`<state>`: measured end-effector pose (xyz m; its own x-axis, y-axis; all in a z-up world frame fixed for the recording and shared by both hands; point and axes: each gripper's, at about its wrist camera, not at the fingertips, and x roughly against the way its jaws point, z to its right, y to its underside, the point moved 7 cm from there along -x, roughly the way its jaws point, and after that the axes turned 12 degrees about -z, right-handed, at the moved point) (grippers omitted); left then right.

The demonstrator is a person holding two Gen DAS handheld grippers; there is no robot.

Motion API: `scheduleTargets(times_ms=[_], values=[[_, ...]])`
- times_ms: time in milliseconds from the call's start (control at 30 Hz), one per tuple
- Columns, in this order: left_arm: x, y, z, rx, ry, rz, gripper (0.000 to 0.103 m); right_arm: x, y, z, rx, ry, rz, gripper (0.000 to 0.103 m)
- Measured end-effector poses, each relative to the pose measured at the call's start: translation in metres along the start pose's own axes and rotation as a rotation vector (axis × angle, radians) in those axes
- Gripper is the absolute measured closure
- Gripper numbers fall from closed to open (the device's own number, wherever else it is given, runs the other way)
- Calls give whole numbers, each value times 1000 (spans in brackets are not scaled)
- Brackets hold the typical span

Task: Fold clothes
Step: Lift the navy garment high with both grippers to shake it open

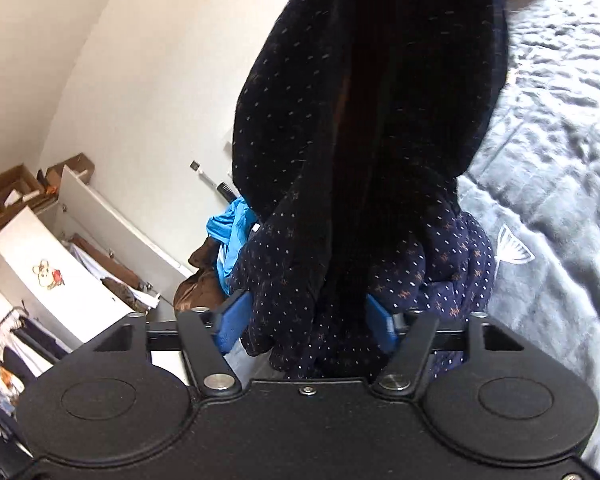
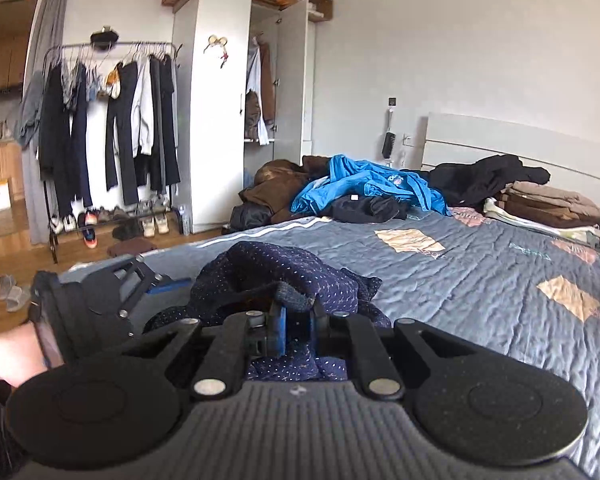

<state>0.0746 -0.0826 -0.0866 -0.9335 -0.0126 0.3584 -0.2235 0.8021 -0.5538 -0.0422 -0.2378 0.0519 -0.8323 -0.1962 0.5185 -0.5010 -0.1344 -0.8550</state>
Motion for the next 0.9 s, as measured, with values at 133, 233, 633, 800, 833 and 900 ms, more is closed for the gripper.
scheduleTargets(times_ms=[133,233,633,800,833,900], values=[[-4,-3,3,54,28,-13,87,2,5,0,-3,-13,10,93],[0,-5,3,76,58,-4,96,1,9,-3,0,-17,13,93],[57,-31,-59,145,84,138,98,21,5,16,-58,-2,50,93],[91,-60,-86,80,101,225,98,39,-9,18,-61,-3,76,94],[99,-67,-95,79,104,246,98,43,-12,19,-67,-7,82,94],[117,-83,-111,79,119,284,98,53,-17,22,-80,-15,92,94]])
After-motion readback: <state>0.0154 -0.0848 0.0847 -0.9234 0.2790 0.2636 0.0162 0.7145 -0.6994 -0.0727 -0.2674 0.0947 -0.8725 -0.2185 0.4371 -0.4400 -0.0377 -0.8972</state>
